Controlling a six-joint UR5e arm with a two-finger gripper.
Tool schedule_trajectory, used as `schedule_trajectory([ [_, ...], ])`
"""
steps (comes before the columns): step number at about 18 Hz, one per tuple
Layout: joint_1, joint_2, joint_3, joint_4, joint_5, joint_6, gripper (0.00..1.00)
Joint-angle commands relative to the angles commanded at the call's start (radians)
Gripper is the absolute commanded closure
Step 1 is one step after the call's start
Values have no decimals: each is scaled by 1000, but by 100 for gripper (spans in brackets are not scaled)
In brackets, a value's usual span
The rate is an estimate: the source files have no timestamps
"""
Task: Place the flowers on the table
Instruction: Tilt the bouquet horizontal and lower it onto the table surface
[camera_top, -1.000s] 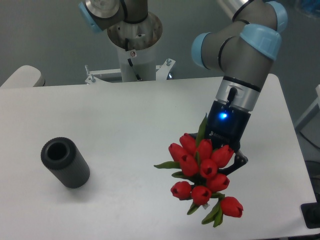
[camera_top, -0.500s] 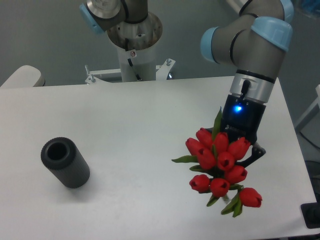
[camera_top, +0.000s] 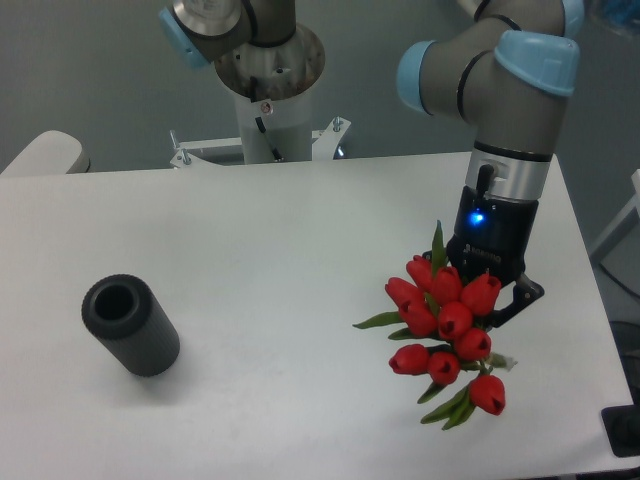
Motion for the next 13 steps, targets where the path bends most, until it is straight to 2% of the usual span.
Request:
schedule_trajectory([
  [6, -54, 26, -72, -15, 282, 118, 80],
  [10, -87, 55, -185, -11, 382, 151, 80],
  [13, -135, 61, -261, -3, 509, 158, 81],
])
